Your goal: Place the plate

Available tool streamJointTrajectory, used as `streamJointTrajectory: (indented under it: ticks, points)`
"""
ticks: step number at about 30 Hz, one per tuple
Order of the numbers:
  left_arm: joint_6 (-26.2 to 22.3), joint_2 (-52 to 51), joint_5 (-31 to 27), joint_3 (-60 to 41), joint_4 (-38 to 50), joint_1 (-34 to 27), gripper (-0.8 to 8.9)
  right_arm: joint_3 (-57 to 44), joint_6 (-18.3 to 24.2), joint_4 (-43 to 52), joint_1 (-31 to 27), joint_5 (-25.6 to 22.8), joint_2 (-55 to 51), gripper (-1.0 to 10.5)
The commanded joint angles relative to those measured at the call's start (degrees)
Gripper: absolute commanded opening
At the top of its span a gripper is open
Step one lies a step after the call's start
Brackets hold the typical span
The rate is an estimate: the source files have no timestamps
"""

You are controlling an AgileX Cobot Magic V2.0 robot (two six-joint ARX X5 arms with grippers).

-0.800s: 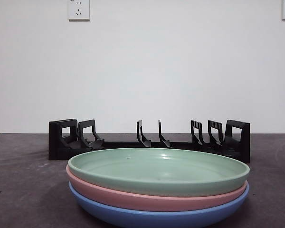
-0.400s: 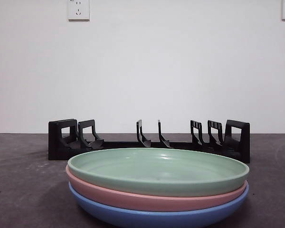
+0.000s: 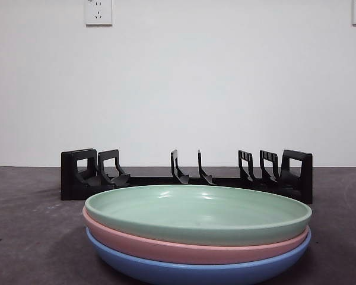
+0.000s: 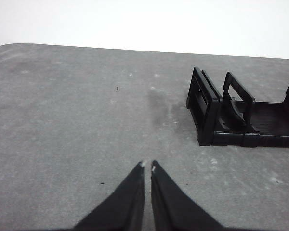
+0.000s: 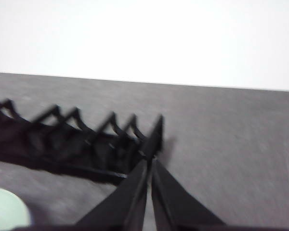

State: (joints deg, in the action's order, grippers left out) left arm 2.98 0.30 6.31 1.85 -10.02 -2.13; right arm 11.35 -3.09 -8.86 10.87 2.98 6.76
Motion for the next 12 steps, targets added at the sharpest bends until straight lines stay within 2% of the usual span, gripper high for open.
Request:
streamJointTrajectory:
  ticks: [1, 6, 12]
  points:
    - [0.31, -0.11, -0.15, -1.14, -0.37, -0.11, 0.22, -3.32, 0.98, 0.7, -1.05, -0.76, -3.45, 0.2]
    - [0.31, -0.11, -0.13, -1.14, -0.37, -0.11, 0.22, -9.05, 0.52, 1.18, -3.21, -1.53, -6.56, 0.2]
    - [0.31, -0.11, -0.13, -1.14, -0.37, -0.11, 0.22, -10.71, 0.52, -1.29, -3.26, -3.32, -6.56, 0.2]
